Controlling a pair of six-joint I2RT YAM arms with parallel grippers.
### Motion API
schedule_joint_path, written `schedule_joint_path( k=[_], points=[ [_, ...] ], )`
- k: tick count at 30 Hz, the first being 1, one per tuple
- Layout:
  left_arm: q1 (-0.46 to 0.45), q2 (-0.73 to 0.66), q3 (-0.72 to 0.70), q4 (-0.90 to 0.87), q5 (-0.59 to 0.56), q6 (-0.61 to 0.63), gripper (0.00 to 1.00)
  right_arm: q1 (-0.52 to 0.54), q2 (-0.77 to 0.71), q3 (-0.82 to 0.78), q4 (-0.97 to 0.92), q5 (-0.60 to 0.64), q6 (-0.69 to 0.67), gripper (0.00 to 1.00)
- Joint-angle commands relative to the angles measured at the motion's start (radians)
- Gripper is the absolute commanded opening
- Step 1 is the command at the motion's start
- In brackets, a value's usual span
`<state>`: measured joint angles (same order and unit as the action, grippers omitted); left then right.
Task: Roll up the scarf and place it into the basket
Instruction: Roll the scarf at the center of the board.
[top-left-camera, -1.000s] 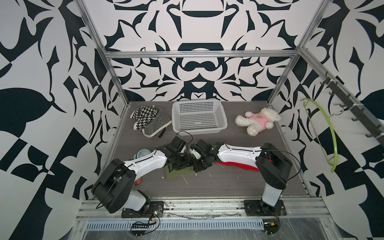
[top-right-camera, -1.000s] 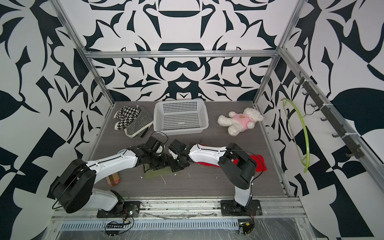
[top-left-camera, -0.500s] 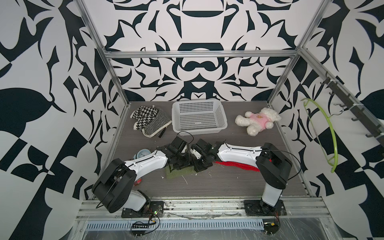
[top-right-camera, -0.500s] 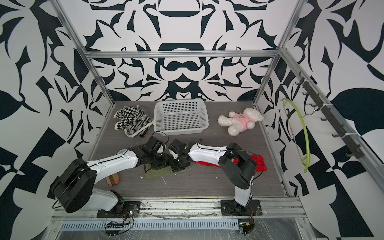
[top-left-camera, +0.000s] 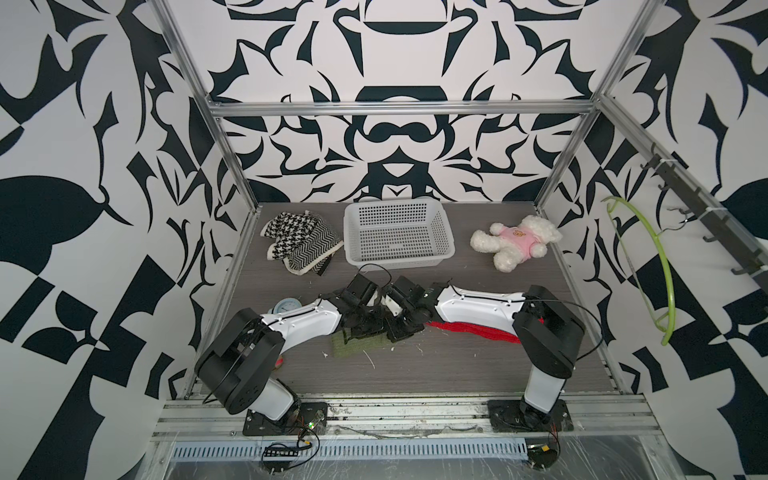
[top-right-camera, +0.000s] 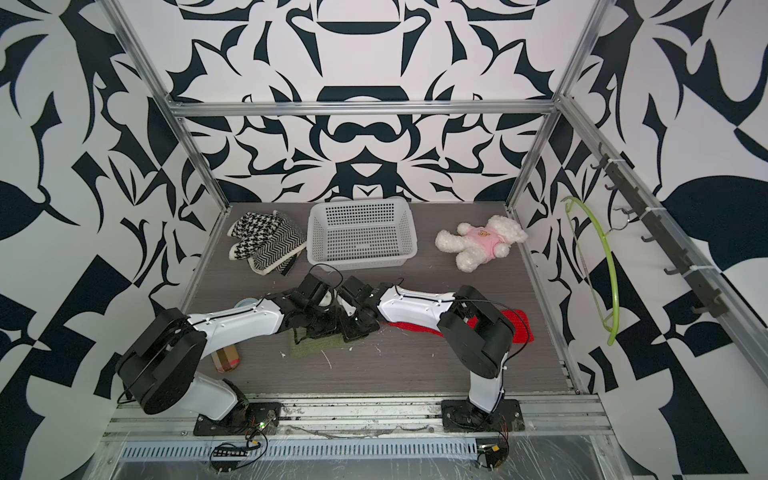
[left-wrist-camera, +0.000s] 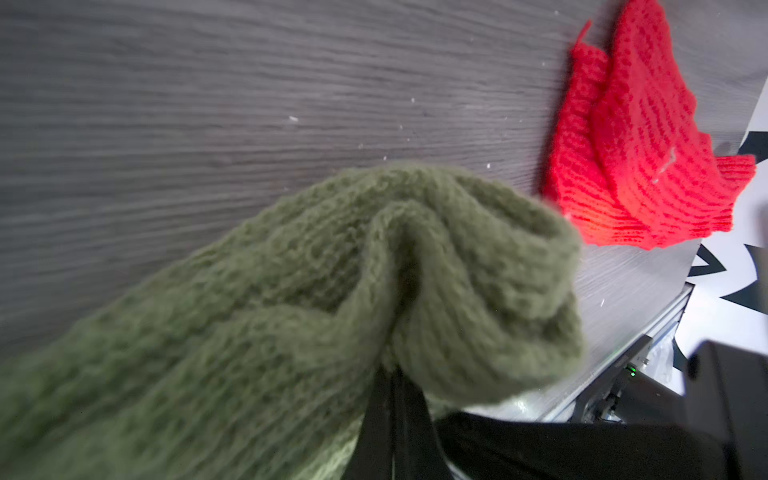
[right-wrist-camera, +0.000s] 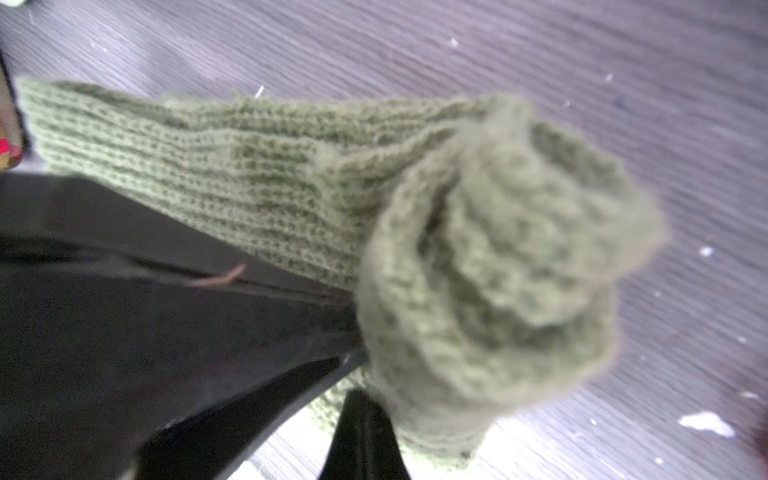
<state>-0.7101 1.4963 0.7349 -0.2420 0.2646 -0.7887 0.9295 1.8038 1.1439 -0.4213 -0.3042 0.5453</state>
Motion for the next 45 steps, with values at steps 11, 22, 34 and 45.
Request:
schedule_joint_path(
  k=[11, 22, 34, 45],
  points=[
    [0.003, -0.095, -0.078, -0.055, -0.056, -0.017, 0.0, -0.085, -0.062, 0.098, -0.041, 0.019, -0.079, 0.19],
    [0.007, -0.149, -0.112, -0.081, -0.095, -0.029, 0.0, -0.097, -0.013, 0.128, -0.042, -0.019, -0.081, 0.21],
    [0.014, -0.181, -0.132, -0.092, -0.114, -0.042, 0.0, -0.066, 0.065, 0.184, -0.015, -0.068, -0.074, 0.2],
    [0.014, -0.214, -0.137, -0.121, -0.116, -0.058, 0.0, -0.043, 0.127, 0.24, -0.007, -0.078, -0.071, 0.19]
  ],
)
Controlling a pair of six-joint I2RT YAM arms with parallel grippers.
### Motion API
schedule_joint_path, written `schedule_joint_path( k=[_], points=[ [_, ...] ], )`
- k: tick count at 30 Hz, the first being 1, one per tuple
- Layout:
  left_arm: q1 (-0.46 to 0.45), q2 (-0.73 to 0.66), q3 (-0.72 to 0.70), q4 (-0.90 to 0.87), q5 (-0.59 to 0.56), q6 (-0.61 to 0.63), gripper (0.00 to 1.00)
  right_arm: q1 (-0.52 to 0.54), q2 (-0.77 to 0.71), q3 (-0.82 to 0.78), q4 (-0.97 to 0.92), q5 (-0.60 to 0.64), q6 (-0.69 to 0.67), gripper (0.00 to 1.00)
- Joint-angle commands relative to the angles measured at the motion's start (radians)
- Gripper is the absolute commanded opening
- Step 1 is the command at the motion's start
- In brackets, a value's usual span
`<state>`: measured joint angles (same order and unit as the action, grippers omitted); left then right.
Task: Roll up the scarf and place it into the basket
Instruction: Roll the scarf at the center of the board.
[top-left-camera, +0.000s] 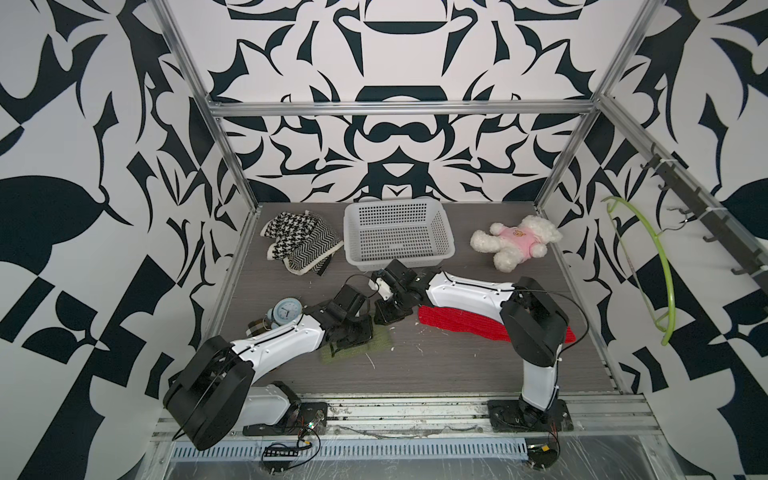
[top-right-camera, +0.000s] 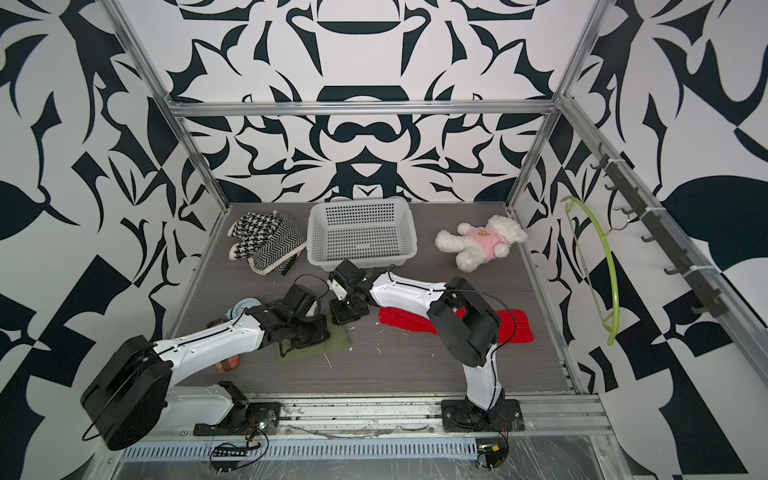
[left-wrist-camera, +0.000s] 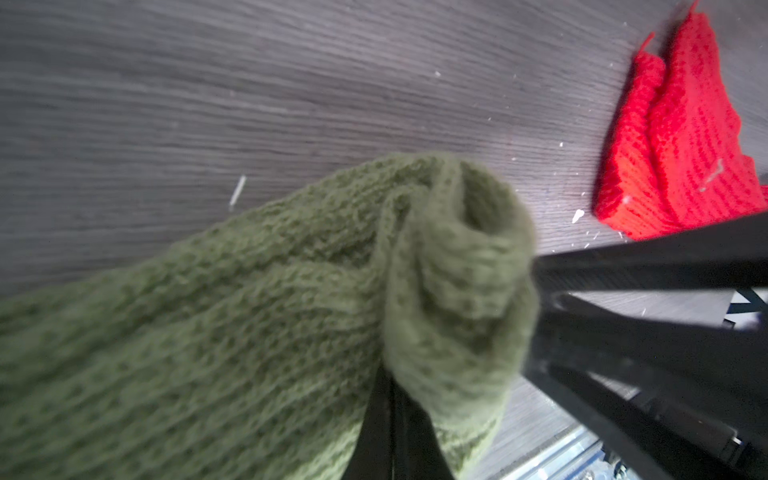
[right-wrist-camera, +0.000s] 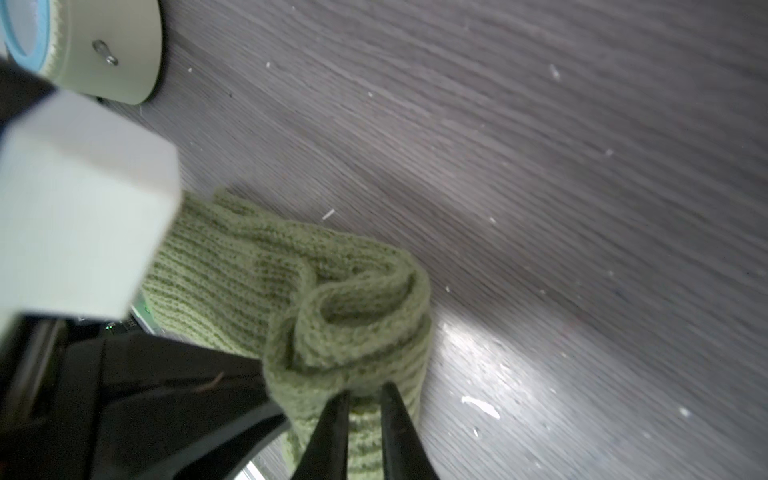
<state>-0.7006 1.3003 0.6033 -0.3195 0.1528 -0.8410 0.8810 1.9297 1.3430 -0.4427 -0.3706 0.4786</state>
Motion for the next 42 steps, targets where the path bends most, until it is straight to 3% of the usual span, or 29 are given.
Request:
schedule_joint_path(
  k=[1, 7, 13, 21, 25, 29, 32, 34, 35, 38, 40, 42],
  points=[
    [0.004, -0.048, -0.005, -0.054, -0.002, -0.007, 0.0, 0.005, 0.012, 0.048, 0.012, -0.007, -0.004, 0.19],
    [0.004, -0.132, 0.0, -0.117, -0.015, -0.024, 0.0, 0.006, 0.075, 0.08, 0.008, 0.006, 0.003, 0.17],
    [0.004, -0.176, -0.001, -0.15, -0.024, -0.036, 0.48, 0.008, 0.104, 0.085, 0.015, 0.011, 0.014, 0.16],
    [0.004, -0.165, 0.016, -0.147, -0.03, -0.036, 0.5, 0.015, 0.074, 0.082, 0.0, 0.029, 0.008, 0.16],
    [0.004, -0.159, 0.042, -0.133, -0.028, -0.037, 0.64, 0.026, 0.057, 0.082, -0.007, 0.038, 0.01, 0.16],
    [0.004, -0.146, 0.062, -0.107, -0.023, -0.036, 0.65, 0.036, 0.058, 0.085, -0.002, 0.038, 0.014, 0.16],
    [0.004, -0.118, 0.058, -0.08, -0.015, -0.039, 0.64, 0.043, 0.063, 0.089, -0.002, 0.036, 0.017, 0.16],
    [0.004, -0.094, 0.05, -0.061, -0.008, -0.042, 0.58, 0.044, 0.064, 0.091, -0.001, 0.036, 0.018, 0.16],
    [0.004, -0.084, 0.046, -0.057, -0.006, -0.043, 0.52, 0.045, 0.063, 0.091, -0.002, 0.036, 0.018, 0.16],
    [0.003, -0.085, 0.029, -0.06, -0.011, -0.049, 0.16, 0.044, 0.058, 0.09, -0.003, 0.038, 0.017, 0.16],
    [0.004, -0.11, 0.015, -0.068, -0.028, -0.055, 0.0, 0.044, 0.055, 0.09, -0.004, 0.038, 0.015, 0.16],
    [0.004, -0.139, 0.014, -0.103, -0.048, -0.054, 0.0, 0.045, 0.053, 0.091, -0.009, 0.038, 0.013, 0.16]
  ],
)
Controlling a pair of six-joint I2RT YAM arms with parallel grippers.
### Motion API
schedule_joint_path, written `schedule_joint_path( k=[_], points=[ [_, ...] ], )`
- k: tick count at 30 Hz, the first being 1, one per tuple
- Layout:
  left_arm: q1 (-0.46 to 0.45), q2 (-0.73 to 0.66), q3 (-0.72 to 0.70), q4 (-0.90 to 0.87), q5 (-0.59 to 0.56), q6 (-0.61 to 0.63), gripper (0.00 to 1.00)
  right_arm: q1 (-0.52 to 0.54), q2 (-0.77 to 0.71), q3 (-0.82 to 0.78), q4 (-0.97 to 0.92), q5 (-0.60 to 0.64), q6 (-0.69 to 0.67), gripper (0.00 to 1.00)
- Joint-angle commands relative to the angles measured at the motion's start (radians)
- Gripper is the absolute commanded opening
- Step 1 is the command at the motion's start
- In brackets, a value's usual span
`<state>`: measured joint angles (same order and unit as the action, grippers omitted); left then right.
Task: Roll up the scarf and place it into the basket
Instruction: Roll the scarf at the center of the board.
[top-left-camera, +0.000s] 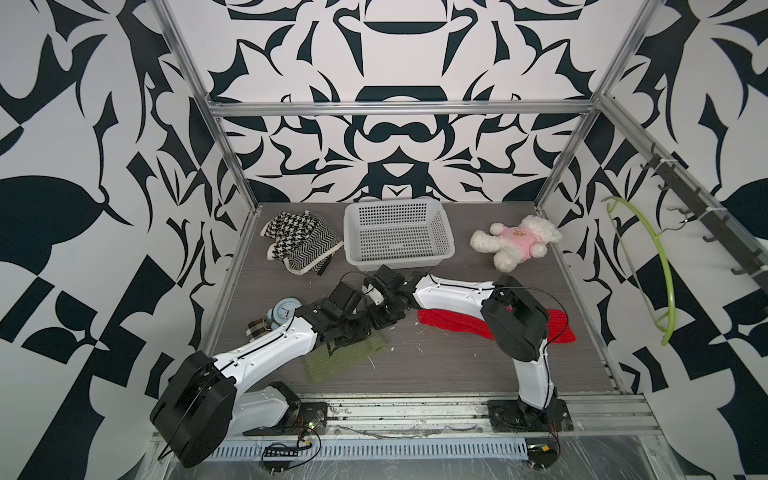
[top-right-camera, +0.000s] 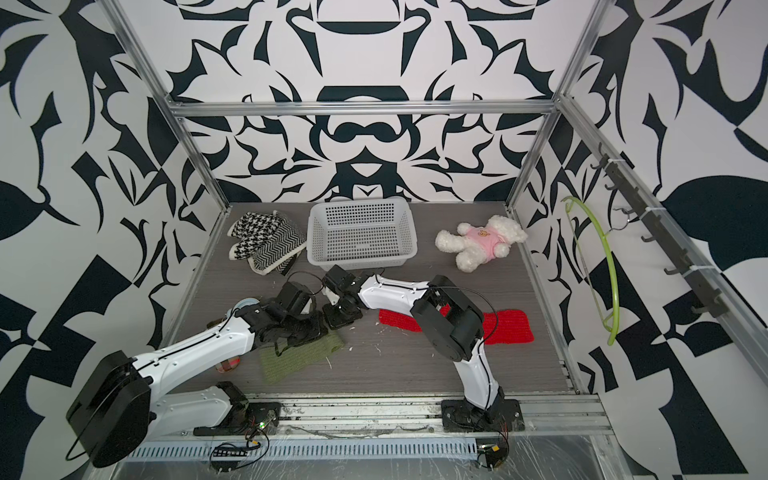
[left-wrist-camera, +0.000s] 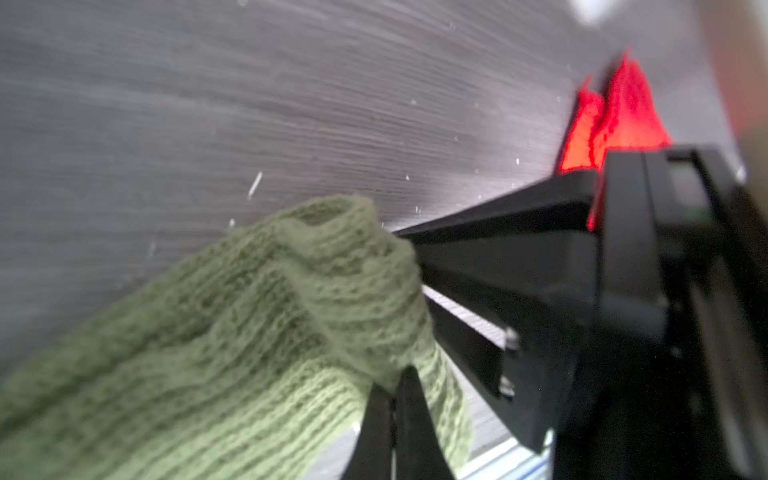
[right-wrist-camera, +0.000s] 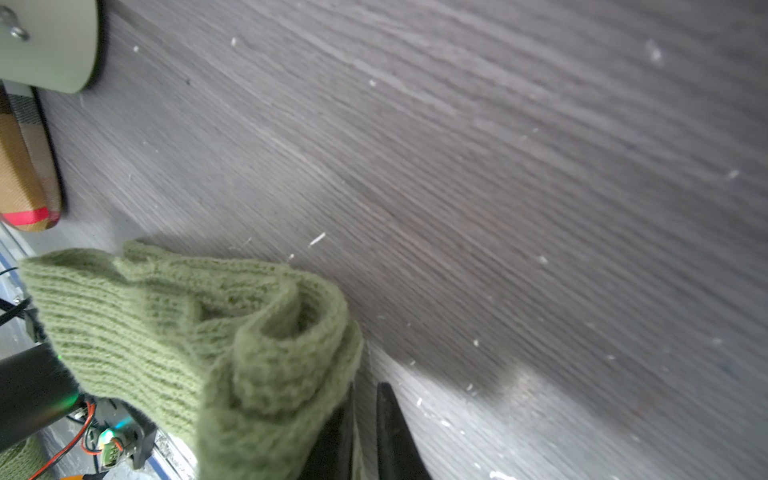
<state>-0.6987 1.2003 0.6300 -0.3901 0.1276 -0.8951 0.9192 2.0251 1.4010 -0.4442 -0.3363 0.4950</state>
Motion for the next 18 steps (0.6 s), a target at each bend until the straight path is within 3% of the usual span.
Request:
schedule_joint_path(
  k=[1, 11, 18],
  points=[
    [0.002, -0.054, -0.011, -0.052, -0.027, 0.0, 0.0, 0.006, -0.045, 0.033, -0.01, 0.005, -0.004, 0.16],
    [0.004, -0.335, -0.194, -0.177, -0.089, -0.086, 0.0, 0.026, -0.104, 0.04, -0.07, 0.024, -0.026, 0.16],
    [0.007, -0.408, -0.27, -0.191, -0.132, -0.114, 0.0, 0.099, -0.107, 0.078, -0.12, 0.008, -0.04, 0.16]
  ],
)
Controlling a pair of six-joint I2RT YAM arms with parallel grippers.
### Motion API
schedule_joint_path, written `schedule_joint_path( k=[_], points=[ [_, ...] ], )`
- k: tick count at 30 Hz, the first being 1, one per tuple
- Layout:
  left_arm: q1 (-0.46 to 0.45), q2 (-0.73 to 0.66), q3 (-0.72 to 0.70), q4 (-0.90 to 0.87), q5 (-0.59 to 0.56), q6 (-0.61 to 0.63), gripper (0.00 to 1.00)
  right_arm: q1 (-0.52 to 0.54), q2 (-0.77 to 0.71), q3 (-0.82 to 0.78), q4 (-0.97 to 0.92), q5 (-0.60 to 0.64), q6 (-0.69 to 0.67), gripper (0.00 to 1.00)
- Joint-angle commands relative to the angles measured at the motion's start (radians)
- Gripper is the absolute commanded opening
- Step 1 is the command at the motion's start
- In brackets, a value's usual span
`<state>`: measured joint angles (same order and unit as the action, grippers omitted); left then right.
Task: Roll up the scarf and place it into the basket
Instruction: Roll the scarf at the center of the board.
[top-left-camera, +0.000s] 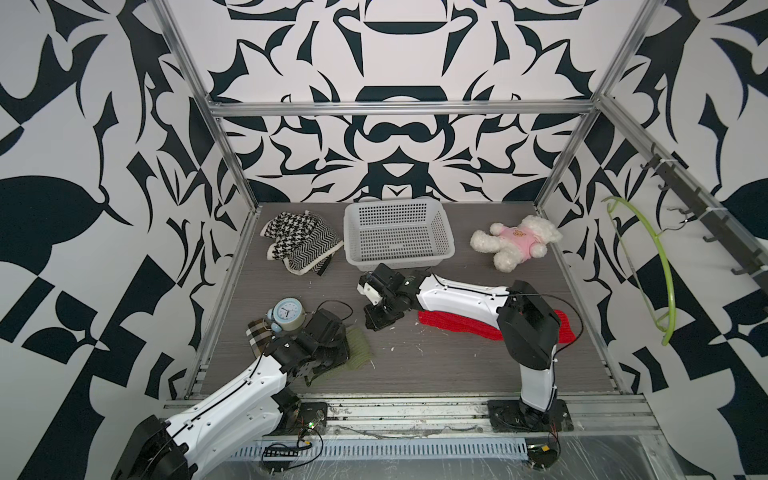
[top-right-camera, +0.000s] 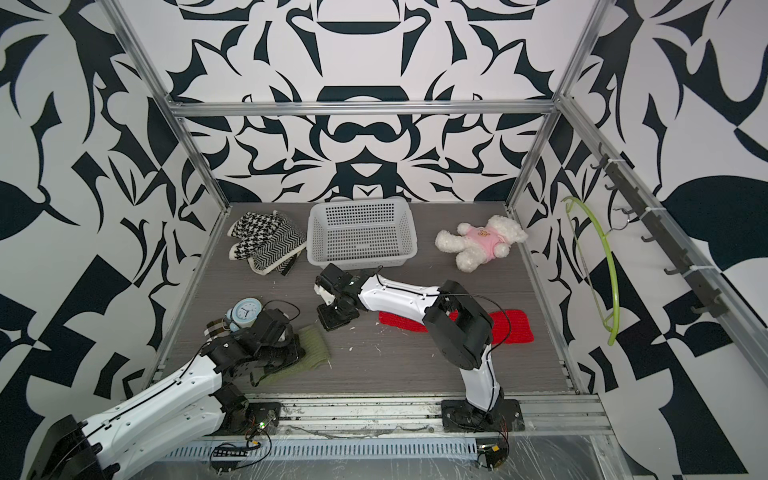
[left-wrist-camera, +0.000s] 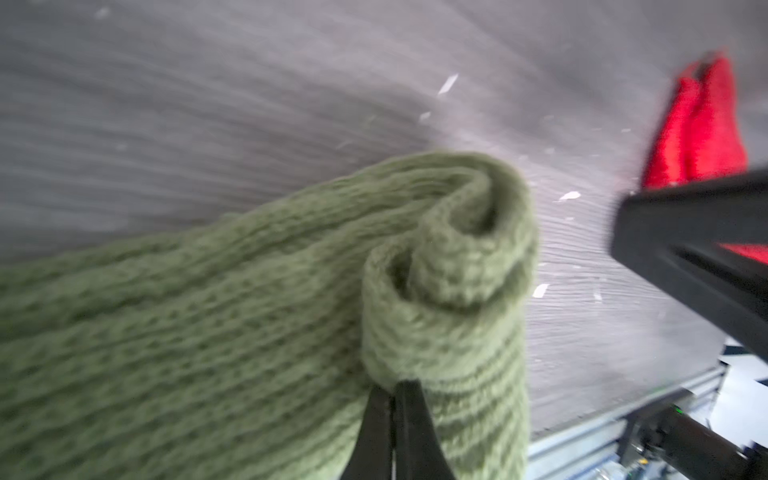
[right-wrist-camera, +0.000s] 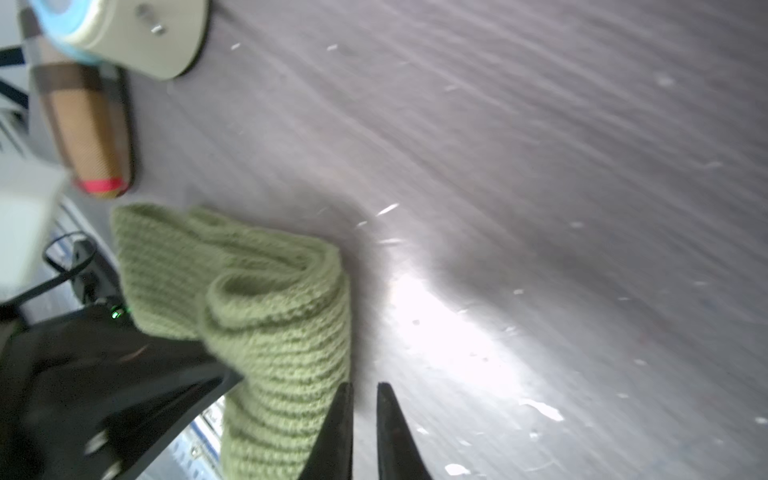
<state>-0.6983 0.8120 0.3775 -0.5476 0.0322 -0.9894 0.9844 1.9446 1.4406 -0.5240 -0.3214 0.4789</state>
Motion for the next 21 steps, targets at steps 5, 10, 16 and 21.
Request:
schedule_joint_path(
  k=[5, 10, 16, 21],
  points=[
    [0.016, -0.025, -0.032, -0.028, -0.059, -0.014, 0.0, 0.082, 0.002, 0.069, -0.035, -0.042, -0.023, 0.16],
    [0.039, 0.003, -0.028, -0.012, -0.055, 0.009, 0.0, 0.095, 0.063, 0.109, 0.002, -0.075, -0.013, 0.15],
    [0.057, 0.039, -0.024, 0.011, -0.048, 0.029, 0.04, 0.085, 0.165, 0.156, 0.027, -0.093, -0.002, 0.15],
    [0.06, 0.019, 0.008, -0.025, -0.038, 0.04, 0.39, 0.061, 0.222, 0.13, 0.048, -0.075, 0.029, 0.13]
  ],
)
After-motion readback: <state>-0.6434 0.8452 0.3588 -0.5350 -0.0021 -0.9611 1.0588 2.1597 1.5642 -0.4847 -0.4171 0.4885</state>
